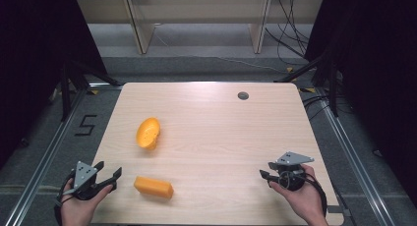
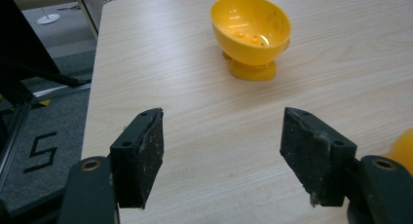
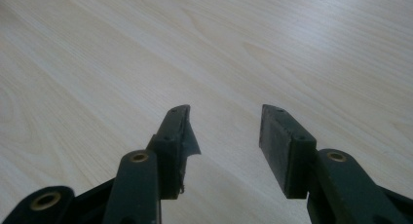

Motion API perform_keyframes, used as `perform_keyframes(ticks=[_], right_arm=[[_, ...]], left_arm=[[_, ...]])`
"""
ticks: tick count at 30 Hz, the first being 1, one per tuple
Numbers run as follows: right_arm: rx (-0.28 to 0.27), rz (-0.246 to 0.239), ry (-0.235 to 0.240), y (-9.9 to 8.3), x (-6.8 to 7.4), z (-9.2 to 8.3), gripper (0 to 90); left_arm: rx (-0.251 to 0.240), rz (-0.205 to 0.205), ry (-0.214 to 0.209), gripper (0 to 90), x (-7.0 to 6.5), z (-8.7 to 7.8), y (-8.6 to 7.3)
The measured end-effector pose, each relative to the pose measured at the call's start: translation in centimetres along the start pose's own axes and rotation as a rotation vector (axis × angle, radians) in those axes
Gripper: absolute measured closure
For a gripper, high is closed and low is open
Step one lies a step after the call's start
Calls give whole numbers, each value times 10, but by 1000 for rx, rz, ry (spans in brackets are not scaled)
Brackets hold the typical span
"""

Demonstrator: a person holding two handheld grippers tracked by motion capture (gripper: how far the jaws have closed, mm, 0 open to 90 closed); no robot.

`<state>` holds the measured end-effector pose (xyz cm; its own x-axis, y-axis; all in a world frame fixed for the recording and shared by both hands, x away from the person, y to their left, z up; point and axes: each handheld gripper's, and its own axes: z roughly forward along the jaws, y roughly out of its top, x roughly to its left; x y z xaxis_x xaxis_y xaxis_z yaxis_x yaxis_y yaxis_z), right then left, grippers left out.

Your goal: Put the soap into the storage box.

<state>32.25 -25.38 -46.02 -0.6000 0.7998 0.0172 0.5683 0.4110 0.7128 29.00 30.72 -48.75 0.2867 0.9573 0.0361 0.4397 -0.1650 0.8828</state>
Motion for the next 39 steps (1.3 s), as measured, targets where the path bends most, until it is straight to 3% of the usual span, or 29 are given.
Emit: perform_keyframes(ticks=[3,5,11,13,14,16,17,20,22,23,24,26,29,30,31,33,34,35,36,37,38,39], right_arm=[[3,18,-2,0,1,-1,543],[-3,-2,-3,0,0,-1,541],[-1,-2,-13,0,0,-2,536],[-5,0,-12,1,1,-2,535],[-5,-16,-8,1,0,-2,534],[-1,-15,-8,1,0,-1,533],[-2,-18,-5,1,0,-1,533],[-1,-21,-5,1,0,-1,531],[8,6,-7,1,1,-2,531],[7,12,-9,1,2,-2,530],[6,-6,-9,1,1,-1,530],[7,-11,-8,1,1,-1,528],[6,-20,-4,1,1,0,527],[9,-4,-8,1,2,-1,526],[9,-8,-9,1,2,-1,525],[17,8,-6,2,2,-2,524],[18,9,-6,1,2,-1,523],[20,9,-5,1,2,-1,522],[21,12,-5,1,2,-1,522],[21,12,-5,1,2,-1,522],[6,-5,-5,0,1,1,521],[7,-1,-3,0,2,1,521]], left_arm=[[20,23,-5,319,2,-2,6],[33,44,-20,316,4,-3,12],[138,147,-153,305,18,-12,34],[152,163,-172,304,19,-12,36],[208,260,-233,302,22,-13,39],[248,305,-305,293,22,-14,41],[239,315,-327,290,20,-13,41],[284,411,-386,281,20,-12,43],[287,436,-432,276,13,-10,44],[287,436,-432,268,13,-10,44],[292,479,-468,259,6,-8,45],[289,496,-512,251,-3,-4,45],[297,567,-539,241,-12,3,49],[297,567,-539,241,-12,3,49],[306,610,-571,241,-18,7,52],[314,655,-590,240,-23,10,54],[350,674,-625,238,-25,11,58],[346,710,-619,236,-28,13,59],[359,721,-644,236,-31,13,60],[359,721,-644,234,-31,13,60],[357,759,-665,231,-37,16,61],[367,769,-687,230,-40,18,62]])
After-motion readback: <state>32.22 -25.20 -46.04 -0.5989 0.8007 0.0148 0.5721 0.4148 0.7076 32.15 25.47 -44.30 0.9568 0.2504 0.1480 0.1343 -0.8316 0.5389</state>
